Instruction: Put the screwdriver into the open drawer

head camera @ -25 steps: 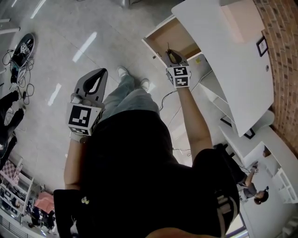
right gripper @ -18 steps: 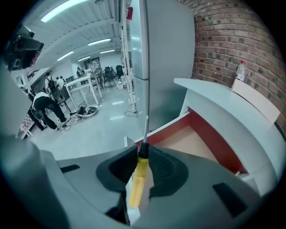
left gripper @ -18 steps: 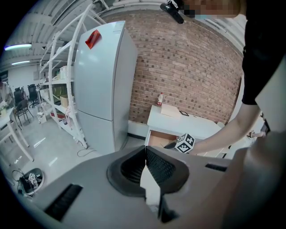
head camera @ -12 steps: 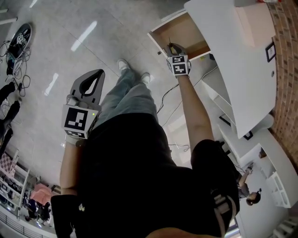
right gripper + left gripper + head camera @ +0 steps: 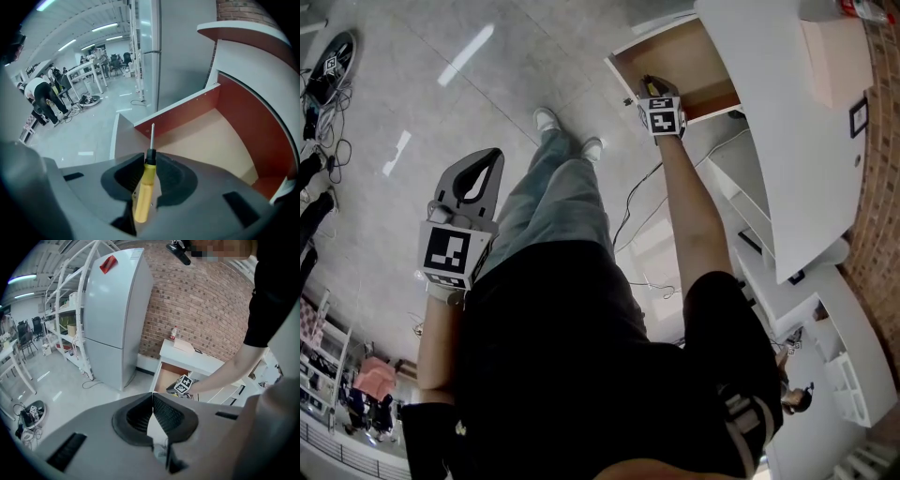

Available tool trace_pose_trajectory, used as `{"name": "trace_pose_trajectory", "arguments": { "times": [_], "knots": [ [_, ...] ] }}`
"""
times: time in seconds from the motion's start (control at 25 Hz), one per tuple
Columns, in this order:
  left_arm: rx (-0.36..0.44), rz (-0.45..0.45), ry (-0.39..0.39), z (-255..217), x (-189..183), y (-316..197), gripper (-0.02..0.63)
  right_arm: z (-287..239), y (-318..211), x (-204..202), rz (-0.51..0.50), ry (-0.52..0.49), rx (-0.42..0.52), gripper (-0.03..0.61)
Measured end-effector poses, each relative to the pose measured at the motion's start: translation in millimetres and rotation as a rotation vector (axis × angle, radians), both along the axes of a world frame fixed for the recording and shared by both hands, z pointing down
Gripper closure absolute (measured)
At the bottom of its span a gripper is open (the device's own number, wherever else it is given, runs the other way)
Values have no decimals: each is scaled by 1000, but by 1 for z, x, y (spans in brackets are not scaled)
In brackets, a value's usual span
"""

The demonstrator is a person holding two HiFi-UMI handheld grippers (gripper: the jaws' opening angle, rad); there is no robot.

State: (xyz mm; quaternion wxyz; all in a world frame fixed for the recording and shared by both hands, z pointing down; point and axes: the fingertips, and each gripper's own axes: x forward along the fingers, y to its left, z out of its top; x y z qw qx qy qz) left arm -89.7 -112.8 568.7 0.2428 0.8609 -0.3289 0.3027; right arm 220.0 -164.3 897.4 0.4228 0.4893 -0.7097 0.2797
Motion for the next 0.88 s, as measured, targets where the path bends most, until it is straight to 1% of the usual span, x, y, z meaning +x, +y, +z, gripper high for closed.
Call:
{"name": "trace_pose_trajectory", "arguments": {
  "times": [0.2,0.36,0.44,0.64,0.72,0.88],
  "knots": [
    [-29,-20,-11,16,-10,3,609,27,-2,2,-5,23,-47,495],
    [-50,-23,-18,27,-13,9,609,40,-6,7,27,19,-59,495],
    [-55,-24,-23,30,-13,11,609,46,-7,10,55,-2,-85,506],
    [-61,-27,-25,37,-14,17,609,61,-3,14,148,-77,-176,506],
    [-65,-22,-24,38,-13,21,609,63,-2,15,162,-97,-191,506],
    [-70,-18,-25,40,-14,27,609,61,-1,15,173,-98,-203,506]
  ]
}}
